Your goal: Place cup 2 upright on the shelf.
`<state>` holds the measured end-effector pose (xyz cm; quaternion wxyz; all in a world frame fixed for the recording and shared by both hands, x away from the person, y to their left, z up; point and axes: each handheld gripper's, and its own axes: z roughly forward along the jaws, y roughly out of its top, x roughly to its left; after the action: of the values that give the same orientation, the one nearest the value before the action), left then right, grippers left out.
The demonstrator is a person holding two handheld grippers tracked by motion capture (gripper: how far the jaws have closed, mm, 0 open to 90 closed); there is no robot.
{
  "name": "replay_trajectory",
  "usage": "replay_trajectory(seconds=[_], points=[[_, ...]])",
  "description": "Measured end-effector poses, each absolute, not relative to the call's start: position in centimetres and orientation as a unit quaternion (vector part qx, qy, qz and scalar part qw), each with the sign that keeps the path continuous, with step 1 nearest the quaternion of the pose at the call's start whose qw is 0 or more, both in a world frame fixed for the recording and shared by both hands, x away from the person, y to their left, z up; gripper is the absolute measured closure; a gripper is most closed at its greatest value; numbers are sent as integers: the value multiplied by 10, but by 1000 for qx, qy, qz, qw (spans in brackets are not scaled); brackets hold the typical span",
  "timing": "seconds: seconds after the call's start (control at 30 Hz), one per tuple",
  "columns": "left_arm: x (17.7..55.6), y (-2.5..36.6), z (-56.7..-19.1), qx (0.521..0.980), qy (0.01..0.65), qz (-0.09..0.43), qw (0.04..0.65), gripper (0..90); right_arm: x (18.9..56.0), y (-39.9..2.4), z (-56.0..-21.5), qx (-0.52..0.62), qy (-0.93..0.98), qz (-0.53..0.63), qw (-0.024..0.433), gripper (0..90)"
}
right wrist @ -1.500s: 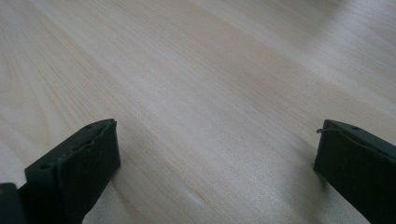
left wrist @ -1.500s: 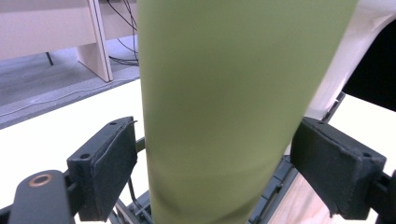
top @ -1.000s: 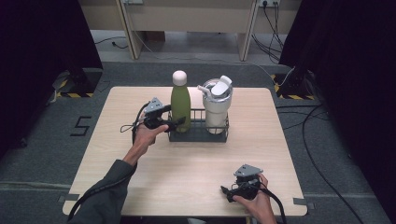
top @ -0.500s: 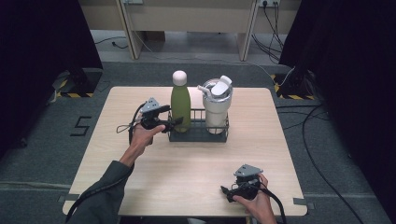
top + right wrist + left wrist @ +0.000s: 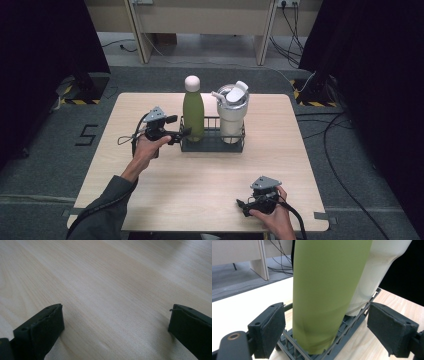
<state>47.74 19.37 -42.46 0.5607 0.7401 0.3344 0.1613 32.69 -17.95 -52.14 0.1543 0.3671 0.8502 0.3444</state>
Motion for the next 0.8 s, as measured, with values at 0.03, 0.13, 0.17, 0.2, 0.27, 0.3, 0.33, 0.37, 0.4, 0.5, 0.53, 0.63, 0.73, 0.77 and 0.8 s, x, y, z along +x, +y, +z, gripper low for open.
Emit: replay_trajectory(seconds=[0.03,0.13,0.17,0.2,0.27,0.3,0.33,0.37,0.4,0.5,0.53,0.63,0.73,0.77,0.8], points=[[476,194,-424,741,334,163,560,148,327,-180,-521,367,850,344,154,4],[474,195,-423,741,333,161,561,148,327,-180,-521,367,850,344,154,4],[473,195,-423,741,332,160,561,148,327,-180,-521,367,850,344,154,4],[472,196,-423,741,332,160,562,148,327,-180,-521,367,850,344,154,4],[470,196,-422,741,330,160,563,148,327,-180,-521,367,850,344,155,4],[469,196,-421,741,329,160,563,148,327,-180,-521,367,850,344,154,4],[468,197,-421,741,329,160,564,148,327,-180,-521,367,850,344,154,4],[467,197,-420,742,327,160,563,148,327,-180,-521,367,850,344,154,4],[467,197,-420,742,327,160,563,148,327,-180,-521,367,850,344,154,4],[465,197,-420,743,327,159,562,148,327,-180,-521,367,850,345,154,4],[465,197,-420,743,327,158,562,148,327,-180,-521,367,850,344,154,4],[464,199,-420,744,327,158,561,148,327,-180,-521,367,850,344,154,4],[463,199,-420,744,328,158,561,148,327,-180,-521,367,850,344,154,4],[463,200,-419,744,328,158,560,148,327,-180,-521,367,850,344,154,4],[462,200,-419,744,328,159,560,148,327,-180,-521,367,850,344,154,4]])
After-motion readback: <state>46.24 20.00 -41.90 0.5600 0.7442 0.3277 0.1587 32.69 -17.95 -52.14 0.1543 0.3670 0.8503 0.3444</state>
